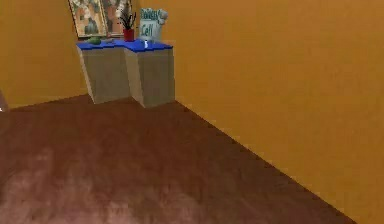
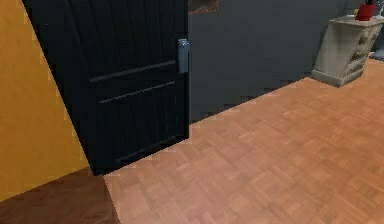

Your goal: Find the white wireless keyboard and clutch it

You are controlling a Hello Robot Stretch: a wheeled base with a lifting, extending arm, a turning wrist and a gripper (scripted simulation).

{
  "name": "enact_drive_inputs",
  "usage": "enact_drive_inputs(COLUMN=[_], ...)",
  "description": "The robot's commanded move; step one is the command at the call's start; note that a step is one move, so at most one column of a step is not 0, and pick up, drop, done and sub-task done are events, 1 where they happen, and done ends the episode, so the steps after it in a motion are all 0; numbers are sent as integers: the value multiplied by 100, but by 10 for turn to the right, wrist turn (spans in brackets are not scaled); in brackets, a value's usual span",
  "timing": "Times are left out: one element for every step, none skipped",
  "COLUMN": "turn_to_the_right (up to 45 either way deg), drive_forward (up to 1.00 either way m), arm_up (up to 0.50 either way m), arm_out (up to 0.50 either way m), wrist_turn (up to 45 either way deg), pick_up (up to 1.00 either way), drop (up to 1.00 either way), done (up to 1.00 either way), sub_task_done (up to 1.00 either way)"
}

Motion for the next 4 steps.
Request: enact_drive_inputs(turn_to_the_right=[0,-450,0,0], drive_forward=[25,0,100,100], arm_up=[0,0,0,0], arm_out=[0,0,0,0], wrist_turn=[0,0,0,0], pick_up=[0,0,0,0], drop=[0,0,0,0], done=[0,0,0,0], sub_task_done=[0,0,0,0])
